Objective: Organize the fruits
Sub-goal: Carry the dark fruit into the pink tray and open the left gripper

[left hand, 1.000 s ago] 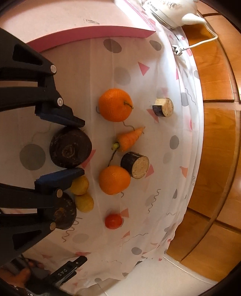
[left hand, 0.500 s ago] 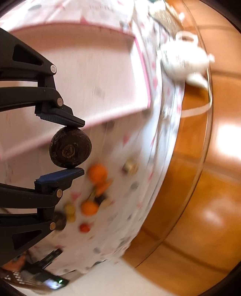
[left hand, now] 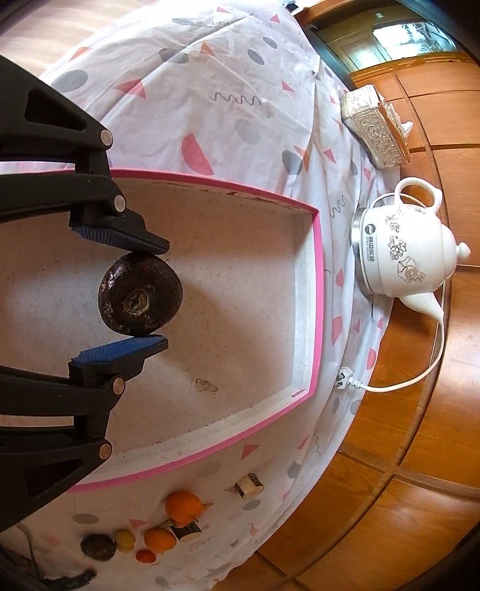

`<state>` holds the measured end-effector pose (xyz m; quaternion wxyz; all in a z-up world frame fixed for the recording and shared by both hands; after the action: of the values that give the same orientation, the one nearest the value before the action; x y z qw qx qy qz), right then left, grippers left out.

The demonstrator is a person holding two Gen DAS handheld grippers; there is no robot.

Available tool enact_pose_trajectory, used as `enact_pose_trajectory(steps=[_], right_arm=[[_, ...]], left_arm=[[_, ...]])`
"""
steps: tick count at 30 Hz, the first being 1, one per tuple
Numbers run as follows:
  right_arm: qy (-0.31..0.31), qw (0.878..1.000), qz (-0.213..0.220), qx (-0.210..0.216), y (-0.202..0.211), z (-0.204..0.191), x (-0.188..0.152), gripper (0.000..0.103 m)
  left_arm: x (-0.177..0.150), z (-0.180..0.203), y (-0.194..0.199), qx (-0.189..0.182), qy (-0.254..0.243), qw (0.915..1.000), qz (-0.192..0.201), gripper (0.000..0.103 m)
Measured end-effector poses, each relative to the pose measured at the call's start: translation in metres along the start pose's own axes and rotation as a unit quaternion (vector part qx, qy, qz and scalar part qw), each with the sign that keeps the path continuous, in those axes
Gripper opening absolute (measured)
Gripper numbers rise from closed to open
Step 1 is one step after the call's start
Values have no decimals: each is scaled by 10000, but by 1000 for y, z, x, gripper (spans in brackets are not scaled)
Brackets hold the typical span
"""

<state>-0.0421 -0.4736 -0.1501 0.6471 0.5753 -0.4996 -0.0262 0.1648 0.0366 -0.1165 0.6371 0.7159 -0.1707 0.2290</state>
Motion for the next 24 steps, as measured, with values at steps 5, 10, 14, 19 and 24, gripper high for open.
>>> enact_pose_trajectory(steps=[5, 10, 14, 19, 24], right_arm=[[-3, 10000, 1, 5, 0, 0, 0, 103], [-9, 10000, 1, 13, 0, 0, 1, 103], [-19, 10000, -6, 30, -1, 0, 0, 103], [-17, 10000, -4, 31, -1, 0, 0, 103], [-24, 10000, 10, 46, -1, 1, -1, 103]], left_arm=[[-6, -1, -2, 54, -24, 10000, -44, 46], [-7, -1, 3, 113, -83, 9999, 98, 49], [-7, -2, 12, 61, -69, 9997, 245, 57], [-10, -10, 34, -4, 115, 9987, 487, 67], [-21, -27, 58, 46, 416, 9969, 668, 75]])
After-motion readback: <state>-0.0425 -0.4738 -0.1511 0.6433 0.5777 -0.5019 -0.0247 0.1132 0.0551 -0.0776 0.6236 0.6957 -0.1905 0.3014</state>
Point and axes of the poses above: each gripper's, at about its wrist camera, not at the fingertips, and y roughly against the way its jaws point, z to its right, x to its top, the point moved 5 cm from there along -y, roughly the way its jaws point, and after that the axes turned 12 degrees about x, right-handed, at the moved point
